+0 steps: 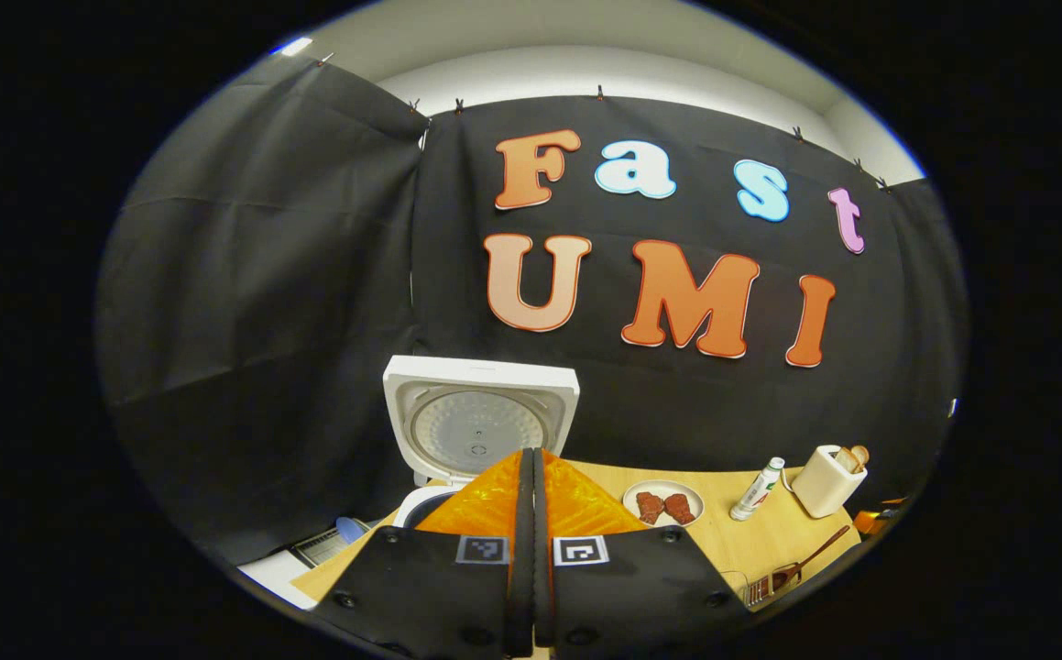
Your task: Close the left gripper, press the button to open the rice cooker; take a wooden spoon from the chopstick holder with the right hand, scoop a spoonful of rice and pour it into the rice cooker, then put the wooden spoon back into the chopstick holder.
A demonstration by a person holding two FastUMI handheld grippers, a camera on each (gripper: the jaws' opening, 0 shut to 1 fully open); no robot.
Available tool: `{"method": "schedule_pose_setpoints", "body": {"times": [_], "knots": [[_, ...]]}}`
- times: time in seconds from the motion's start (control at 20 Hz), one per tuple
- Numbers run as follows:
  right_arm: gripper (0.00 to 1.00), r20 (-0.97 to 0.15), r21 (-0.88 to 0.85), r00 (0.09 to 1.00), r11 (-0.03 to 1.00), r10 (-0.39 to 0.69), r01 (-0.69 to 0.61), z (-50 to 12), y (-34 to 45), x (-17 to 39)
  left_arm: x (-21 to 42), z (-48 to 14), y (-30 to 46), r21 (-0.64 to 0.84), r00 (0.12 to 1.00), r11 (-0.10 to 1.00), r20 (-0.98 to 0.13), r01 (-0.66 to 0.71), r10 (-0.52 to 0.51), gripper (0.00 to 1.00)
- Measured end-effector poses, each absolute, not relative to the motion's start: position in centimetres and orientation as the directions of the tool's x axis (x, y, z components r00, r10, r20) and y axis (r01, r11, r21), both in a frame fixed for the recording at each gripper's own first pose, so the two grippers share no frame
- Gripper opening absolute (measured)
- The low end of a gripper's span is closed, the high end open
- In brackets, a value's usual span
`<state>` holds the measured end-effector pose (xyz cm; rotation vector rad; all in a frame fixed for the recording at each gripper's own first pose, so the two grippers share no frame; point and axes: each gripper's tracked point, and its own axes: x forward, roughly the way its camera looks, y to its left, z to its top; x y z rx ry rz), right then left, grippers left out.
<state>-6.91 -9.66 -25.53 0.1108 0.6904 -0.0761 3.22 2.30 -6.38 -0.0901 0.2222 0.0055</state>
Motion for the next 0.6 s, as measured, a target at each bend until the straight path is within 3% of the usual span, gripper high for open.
{"method": "schedule_pose_setpoints", "body": {"times": [0.3,0.45,0.6], "knots": [[0.93,-0.704,0.219,0.705,0.97,0.083,0.104,-30.4,-8.8,-6.4,0.0,-3.9,0.0,-0.054,0.991,0.997,-0.124,-0.048,0.041,0.04],[0.92,-0.712,0.296,0.69,0.947,0.129,0.128,-32.3,-8.6,-6.3,-1.6,-4.5,-0.8,-0.002,0.988,0.996,-0.133,-0.086,0.085,0.05],[0.83,-0.691,0.366,0.701,0.922,0.179,0.126,-32.9,-8.4,-5.7,-3.0,-4.9,-2.3,0.02,0.983,0.994,-0.153,-0.103,0.105,0.05]]}}
